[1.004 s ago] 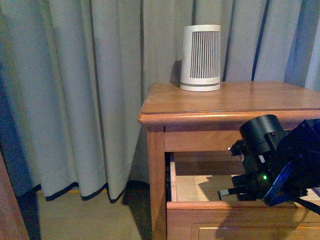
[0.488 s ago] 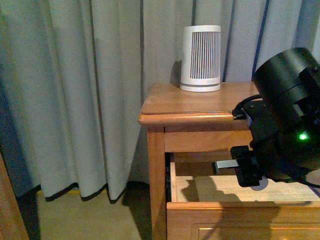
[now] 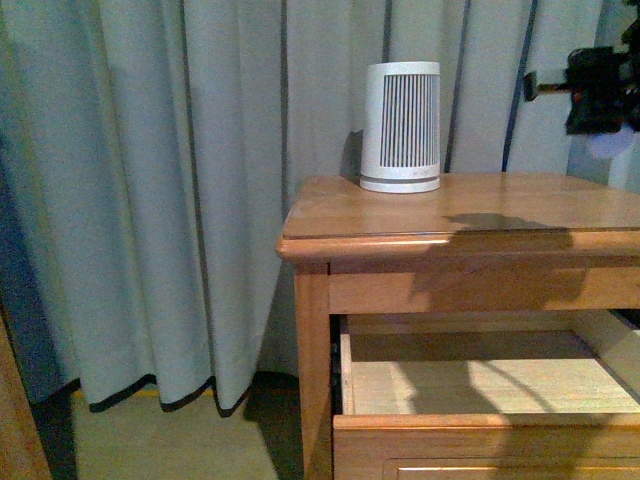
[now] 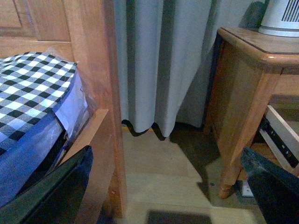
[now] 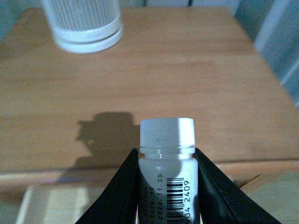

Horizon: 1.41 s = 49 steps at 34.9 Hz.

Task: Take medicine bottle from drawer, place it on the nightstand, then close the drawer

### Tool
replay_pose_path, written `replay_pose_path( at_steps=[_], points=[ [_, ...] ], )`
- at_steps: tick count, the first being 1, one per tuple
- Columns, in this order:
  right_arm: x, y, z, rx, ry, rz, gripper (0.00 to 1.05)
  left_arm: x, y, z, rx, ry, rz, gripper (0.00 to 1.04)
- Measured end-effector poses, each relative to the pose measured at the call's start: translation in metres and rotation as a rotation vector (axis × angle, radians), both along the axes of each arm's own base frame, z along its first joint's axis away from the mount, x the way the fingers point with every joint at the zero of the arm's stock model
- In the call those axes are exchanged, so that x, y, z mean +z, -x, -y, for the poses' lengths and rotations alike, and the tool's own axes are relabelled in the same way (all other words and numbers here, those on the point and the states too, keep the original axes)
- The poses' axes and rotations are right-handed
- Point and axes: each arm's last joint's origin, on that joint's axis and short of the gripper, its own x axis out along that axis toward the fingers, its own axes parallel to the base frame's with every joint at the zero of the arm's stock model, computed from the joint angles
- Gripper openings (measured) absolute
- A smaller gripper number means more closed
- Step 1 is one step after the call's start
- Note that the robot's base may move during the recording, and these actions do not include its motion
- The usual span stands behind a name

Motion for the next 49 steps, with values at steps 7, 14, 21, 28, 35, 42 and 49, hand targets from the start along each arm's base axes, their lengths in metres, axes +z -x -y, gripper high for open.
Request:
replay_pose_path(
  at_steps=[7, 14, 21, 28, 35, 42, 49],
  points=[
    [0.002, -0.071, 0.049, -0.143, 0.074, -0.029, 0.3, 0.0, 0.0, 0.0, 0.0, 0.0, 0.0, 0.98],
    [-0.03, -0.121, 0.064, -0.185, 0.064, -0.099, 0.3, 0.0, 0.0, 0.0, 0.0, 0.0, 0.0, 0.98],
    [-0.032, -0.129, 0.063, -0.18, 0.064, -0.078, 0.43, 0.0, 0.0, 0.0, 0.0, 0.0, 0.0, 0.98],
    [-0.031, -0.13, 0.057, -0.152, 0.057, -0.065, 0.79, 0.0, 0.0, 0.0, 0.0, 0.0, 0.0, 0.98],
    [-0.017, -0.12, 0.056, -0.17, 0.048, -0.015, 0.99, 0.0, 0.0, 0.0, 0.0, 0.0, 0.0, 0.98],
    [0.04, -0.033, 0.052, -0.216, -0.002, 0.167, 0.98, 0.0, 0.0, 0.0, 0.0, 0.0, 0.0, 0.98],
    [0.006, 0.083, 0.05, -0.159, -0.098, 0.32, 0.98, 0.0, 0.0, 0.0, 0.0, 0.0, 0.0, 0.98]
  ],
)
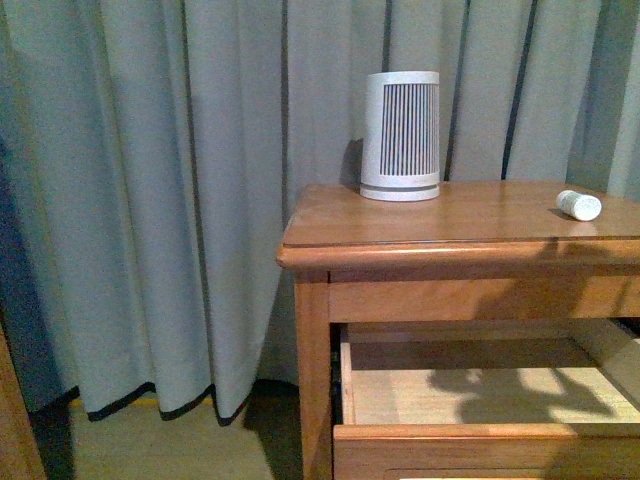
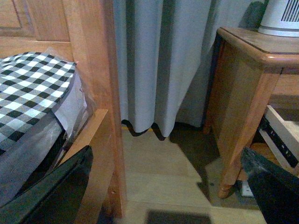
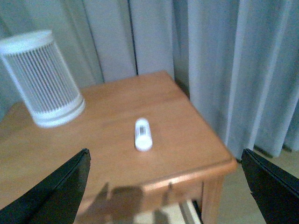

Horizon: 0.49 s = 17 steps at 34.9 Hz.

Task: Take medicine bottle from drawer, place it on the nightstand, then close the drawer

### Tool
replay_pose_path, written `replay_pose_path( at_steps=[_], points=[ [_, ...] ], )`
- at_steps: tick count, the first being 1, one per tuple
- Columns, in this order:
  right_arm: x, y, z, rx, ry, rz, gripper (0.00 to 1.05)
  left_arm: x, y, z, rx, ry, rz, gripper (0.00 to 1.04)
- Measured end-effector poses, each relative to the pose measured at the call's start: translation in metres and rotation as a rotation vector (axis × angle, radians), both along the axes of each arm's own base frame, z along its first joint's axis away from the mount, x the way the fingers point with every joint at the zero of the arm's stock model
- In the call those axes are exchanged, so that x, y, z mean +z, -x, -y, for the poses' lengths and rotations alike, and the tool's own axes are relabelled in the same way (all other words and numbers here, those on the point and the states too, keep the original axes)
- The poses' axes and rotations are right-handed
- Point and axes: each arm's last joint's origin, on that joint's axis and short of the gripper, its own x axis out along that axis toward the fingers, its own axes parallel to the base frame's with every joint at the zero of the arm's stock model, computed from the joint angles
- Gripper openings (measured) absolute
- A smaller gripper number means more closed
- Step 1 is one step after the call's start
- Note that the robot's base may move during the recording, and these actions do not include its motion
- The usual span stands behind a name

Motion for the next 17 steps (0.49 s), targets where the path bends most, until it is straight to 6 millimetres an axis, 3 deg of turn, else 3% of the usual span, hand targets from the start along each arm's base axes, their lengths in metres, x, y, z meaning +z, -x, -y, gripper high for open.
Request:
replay_pose_path(
  at_steps=[3, 9, 17],
  points=[
    [-0.045, 0.04, -0.004, 0.03, -0.005, -0.08, 0.98, 0.0, 0.0, 0.0, 0.0, 0.0, 0.0, 0.98],
    [-0.107, 0.081, -0.013, 0.083, -0.017, -0.244, 0.98, 0.0, 0.0, 0.0, 0.0, 0.0, 0.0, 0.98],
    [-0.17, 0.094, -0.021, 0.109, -0.008, -0.395, 0.98, 0.0, 0.0, 0.0, 0.0, 0.0, 0.0, 0.98]
  ],
)
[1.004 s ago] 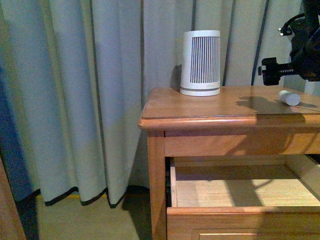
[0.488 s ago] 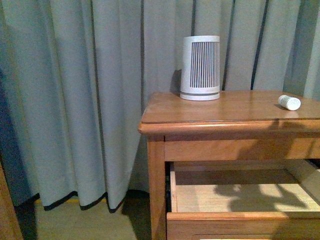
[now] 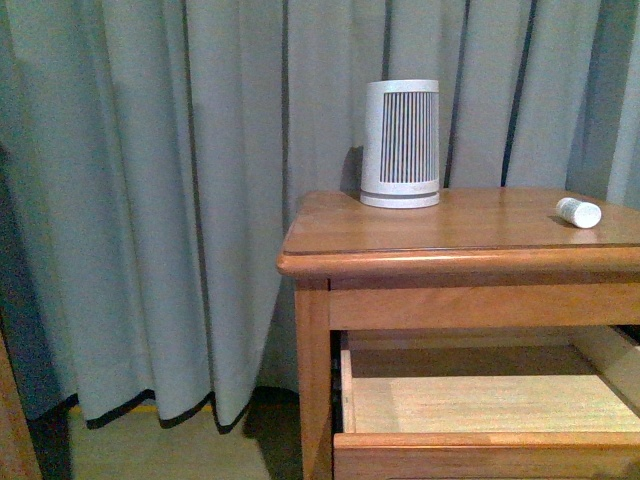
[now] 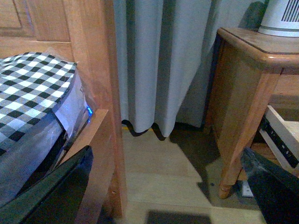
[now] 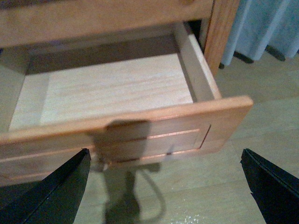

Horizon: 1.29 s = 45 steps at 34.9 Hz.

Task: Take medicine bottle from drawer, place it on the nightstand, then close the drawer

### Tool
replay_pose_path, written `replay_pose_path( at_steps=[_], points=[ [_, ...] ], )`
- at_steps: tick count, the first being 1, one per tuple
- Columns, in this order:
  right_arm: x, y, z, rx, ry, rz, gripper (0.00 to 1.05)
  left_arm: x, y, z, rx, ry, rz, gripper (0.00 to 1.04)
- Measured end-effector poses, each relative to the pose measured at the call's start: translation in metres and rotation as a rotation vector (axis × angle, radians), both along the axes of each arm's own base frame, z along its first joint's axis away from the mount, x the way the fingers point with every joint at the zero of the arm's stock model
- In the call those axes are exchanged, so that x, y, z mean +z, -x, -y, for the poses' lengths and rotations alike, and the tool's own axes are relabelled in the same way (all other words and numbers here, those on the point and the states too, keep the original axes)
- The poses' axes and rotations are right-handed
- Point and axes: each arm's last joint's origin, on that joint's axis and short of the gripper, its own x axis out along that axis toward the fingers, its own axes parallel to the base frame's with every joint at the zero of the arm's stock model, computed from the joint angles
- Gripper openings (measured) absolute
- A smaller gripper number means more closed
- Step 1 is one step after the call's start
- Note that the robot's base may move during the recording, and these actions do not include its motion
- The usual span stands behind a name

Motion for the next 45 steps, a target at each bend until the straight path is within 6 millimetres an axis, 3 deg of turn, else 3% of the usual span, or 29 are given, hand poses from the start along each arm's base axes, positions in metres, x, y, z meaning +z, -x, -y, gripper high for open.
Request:
replay_pose_path(
  at_steps=[9, 18, 29, 32, 37, 45],
  points=[
    [-0.037, -0.025, -0.002, -0.001, 0.043, -0.05, 0.98, 0.0, 0.0, 0.0, 0.0, 0.0, 0.0, 0.98],
    [-0.069, -0.098, 0.006, -0.01, 0.114, -0.085, 0.98, 0.0, 0.0, 0.0, 0.0, 0.0, 0.0, 0.98],
    [-0.059, -0.185, 0.018, -0.051, 0.216, 0.021, 0.98, 0.0, 0.0, 0.0, 0.0, 0.0, 0.0, 0.98],
    [-0.046, -0.214, 0.023, -0.063, 0.265, 0.06, 0.98, 0.0, 0.0, 0.0, 0.0, 0.0, 0.0, 0.98],
    [-0.044, -0.224, 0.025, -0.044, 0.316, 0.008, 0.98, 0.0, 0.0, 0.0, 0.0, 0.0, 0.0, 0.98],
    [-0.039, -0.216, 0.022, -0.058, 0.278, -0.007, 0.98, 0.0, 0.0, 0.0, 0.0, 0.0, 0.0, 0.98]
  ],
)
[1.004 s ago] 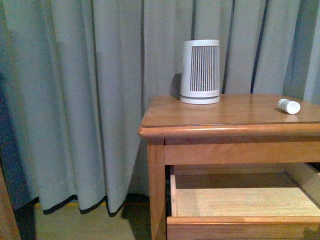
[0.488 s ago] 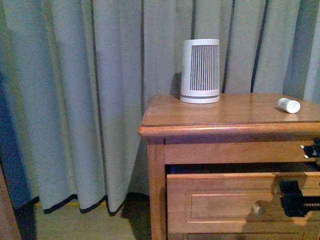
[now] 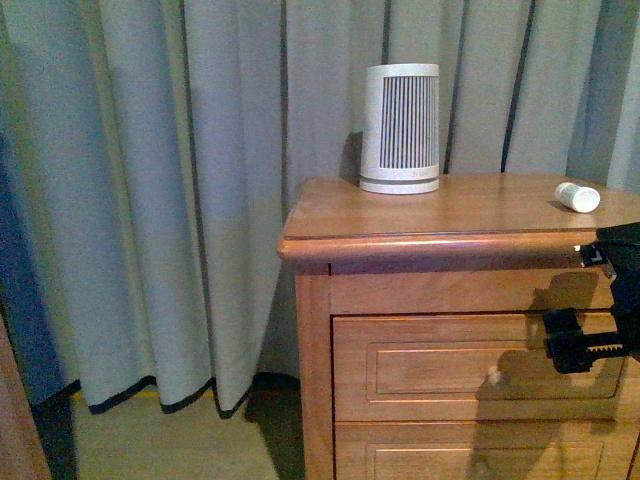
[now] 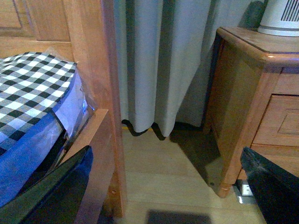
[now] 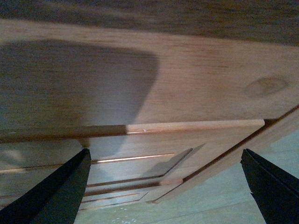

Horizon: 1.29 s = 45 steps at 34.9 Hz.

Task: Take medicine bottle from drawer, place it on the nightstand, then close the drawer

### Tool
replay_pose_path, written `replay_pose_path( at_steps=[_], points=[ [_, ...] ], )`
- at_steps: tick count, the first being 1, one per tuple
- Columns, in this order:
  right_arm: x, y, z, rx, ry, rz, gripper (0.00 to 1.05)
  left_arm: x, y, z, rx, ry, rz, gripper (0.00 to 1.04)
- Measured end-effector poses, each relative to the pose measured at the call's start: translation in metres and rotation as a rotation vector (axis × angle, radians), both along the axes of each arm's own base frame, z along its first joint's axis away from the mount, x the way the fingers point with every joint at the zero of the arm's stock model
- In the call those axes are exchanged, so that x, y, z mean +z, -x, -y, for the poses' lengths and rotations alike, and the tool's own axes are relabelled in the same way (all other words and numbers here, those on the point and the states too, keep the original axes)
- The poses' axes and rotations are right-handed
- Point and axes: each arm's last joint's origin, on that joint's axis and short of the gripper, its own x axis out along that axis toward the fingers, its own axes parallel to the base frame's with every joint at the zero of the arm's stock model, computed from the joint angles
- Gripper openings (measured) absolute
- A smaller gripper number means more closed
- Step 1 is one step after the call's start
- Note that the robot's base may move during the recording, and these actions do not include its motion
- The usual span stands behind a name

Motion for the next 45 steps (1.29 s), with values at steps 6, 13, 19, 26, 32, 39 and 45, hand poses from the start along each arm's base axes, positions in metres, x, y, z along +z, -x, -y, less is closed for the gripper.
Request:
replay_pose_path(
  at_steps=[6, 13, 19, 26, 32, 39, 45],
  points=[
    [0.018, 0.043, -0.006, -0.04, -0.147, -0.063, 0.98, 0.0, 0.0, 0.0, 0.0, 0.0, 0.0, 0.98],
    [0.048, 0.113, 0.0, -0.117, -0.265, -0.009, 0.98, 0.0, 0.0, 0.0, 0.0, 0.0, 0.0, 0.98],
    [0.086, 0.181, 0.012, -0.173, -0.3, 0.211, 0.98, 0.0, 0.0, 0.0, 0.0, 0.0, 0.0, 0.98],
    [0.098, 0.249, 0.007, -0.159, -0.217, 0.435, 0.98, 0.0, 0.0, 0.0, 0.0, 0.0, 0.0, 0.98],
    [0.081, 0.285, -0.007, -0.114, -0.15, 0.481, 0.98, 0.0, 0.0, 0.0, 0.0, 0.0, 0.0, 0.98],
    [0.077, 0.29, -0.011, -0.09, -0.122, 0.473, 0.98, 0.0, 0.0, 0.0, 0.0, 0.0, 0.0, 0.98],
    [0.073, 0.291, -0.016, 0.152, -0.154, 0.414, 0.85, 0.0, 0.0, 0.0, 0.0, 0.0, 0.0, 0.98]
  ],
)
